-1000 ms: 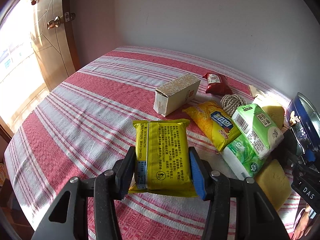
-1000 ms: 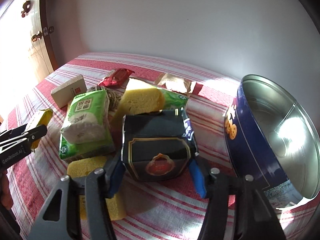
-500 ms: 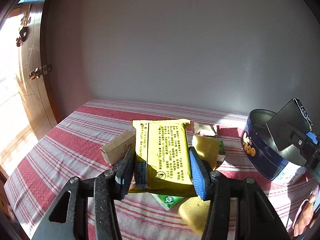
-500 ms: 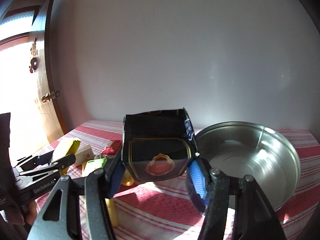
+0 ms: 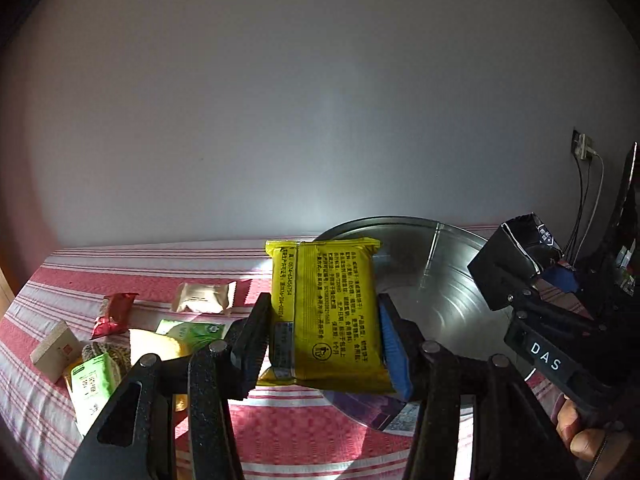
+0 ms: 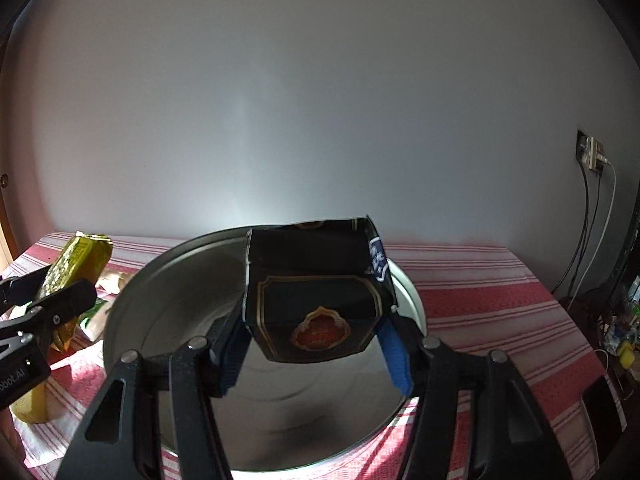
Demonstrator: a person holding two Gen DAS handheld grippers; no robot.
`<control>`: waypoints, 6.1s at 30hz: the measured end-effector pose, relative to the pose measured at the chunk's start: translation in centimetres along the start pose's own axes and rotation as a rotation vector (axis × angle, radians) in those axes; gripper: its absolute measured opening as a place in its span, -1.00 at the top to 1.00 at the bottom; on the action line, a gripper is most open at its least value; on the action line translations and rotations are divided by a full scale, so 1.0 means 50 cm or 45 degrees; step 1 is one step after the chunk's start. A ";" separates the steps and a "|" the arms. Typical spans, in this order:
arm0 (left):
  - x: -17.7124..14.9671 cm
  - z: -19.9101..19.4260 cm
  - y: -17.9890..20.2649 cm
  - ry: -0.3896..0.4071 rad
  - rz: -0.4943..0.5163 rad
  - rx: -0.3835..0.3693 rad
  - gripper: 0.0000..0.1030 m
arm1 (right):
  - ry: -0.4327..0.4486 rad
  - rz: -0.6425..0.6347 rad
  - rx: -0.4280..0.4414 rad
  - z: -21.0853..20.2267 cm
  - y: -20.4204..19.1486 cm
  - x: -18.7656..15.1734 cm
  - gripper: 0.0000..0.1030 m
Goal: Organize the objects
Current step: 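Drop the yellow pack and black tea box into the blue tin, opening both tools, then grasp the yellow sponge with the right tool, then grasp the green tissue pack with left tool while right tool carries sponge to tin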
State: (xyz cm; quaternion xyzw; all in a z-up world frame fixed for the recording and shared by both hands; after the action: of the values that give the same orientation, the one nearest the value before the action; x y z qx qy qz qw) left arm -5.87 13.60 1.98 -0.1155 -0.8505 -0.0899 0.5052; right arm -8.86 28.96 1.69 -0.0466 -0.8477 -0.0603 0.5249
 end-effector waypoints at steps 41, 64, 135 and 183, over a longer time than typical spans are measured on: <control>-0.013 0.020 -0.066 0.068 -0.022 0.240 -0.65 | 0.101 0.545 -0.113 -0.019 0.172 -0.008 -0.94; -0.067 -0.071 -0.142 0.036 -0.050 0.254 -0.65 | 0.024 0.705 -0.131 -0.109 0.106 -0.077 -0.94; -0.104 0.006 -0.357 -0.328 -0.287 0.487 -0.61 | -0.073 -0.197 0.306 -0.068 -0.394 -0.065 -0.13; -0.017 -0.148 -0.201 0.162 -0.146 0.091 -0.01 | 0.132 0.014 0.153 -0.101 -0.194 -0.013 -0.14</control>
State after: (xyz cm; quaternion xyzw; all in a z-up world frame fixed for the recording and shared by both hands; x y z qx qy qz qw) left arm -2.14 1.89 4.37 -0.0426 -0.8246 -0.0955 0.5559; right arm -5.49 18.57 2.84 -0.0164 -0.8213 -0.0088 0.5702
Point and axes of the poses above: each gripper's, at about its wrist camera, not at the fingertips, and z roughly the way its jaws point, y to its right, x to its top, the point moved 3 cm from there along z, roughly the way its jaws point, and after that the axes turned 1 degree about y, right-handed, at the moved point
